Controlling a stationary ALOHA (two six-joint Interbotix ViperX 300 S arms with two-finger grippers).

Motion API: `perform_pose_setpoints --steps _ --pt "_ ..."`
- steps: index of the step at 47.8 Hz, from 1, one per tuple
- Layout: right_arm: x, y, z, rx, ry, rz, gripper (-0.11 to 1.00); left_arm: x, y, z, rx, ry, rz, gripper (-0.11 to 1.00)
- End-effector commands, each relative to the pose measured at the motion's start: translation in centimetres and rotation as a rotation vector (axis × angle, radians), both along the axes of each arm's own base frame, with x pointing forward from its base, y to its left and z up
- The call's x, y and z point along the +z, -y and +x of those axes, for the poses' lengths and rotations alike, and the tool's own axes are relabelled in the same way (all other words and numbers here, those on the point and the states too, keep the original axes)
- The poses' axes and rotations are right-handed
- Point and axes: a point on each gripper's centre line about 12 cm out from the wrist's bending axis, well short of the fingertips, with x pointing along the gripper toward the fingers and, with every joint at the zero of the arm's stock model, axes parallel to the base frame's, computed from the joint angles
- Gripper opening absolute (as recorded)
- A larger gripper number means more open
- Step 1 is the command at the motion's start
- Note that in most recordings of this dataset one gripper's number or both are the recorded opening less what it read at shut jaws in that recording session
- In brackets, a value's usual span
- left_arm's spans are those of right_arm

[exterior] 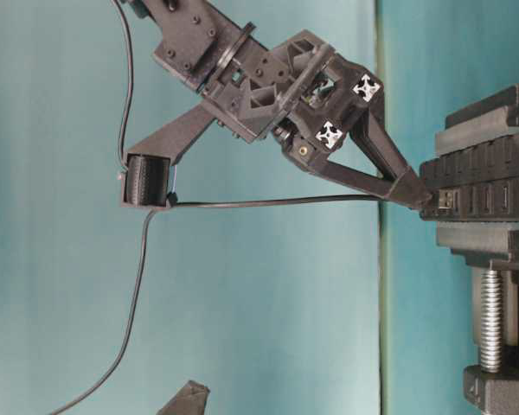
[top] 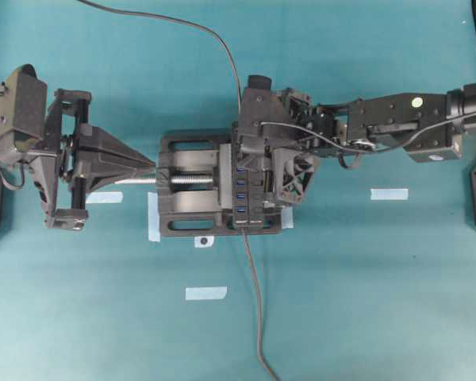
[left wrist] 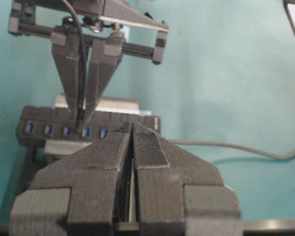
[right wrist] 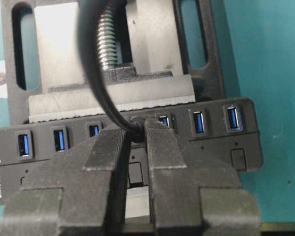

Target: Insert the USB into the center port of the fixed hub

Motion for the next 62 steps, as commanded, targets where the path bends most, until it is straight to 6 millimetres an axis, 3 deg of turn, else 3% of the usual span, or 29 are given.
perform_pose_setpoints --steps 1,13,62 --pt "2.0 -0.8 0.8 0.008 0.059 0.006 0.08 0.7 0.0 0.3 -0.001 0.026 0.002 0.00" --pt "2.5 -0.7 1.0 0.008 0.062 0.008 0.08 0.7 0.0 0.5 -0.001 0.038 0.001 0.00" --pt "0.9 -0.4 0.2 0.003 0.019 0.006 0.08 0.7 0.0 0.6 -0.003 0.043 0.001 0.00"
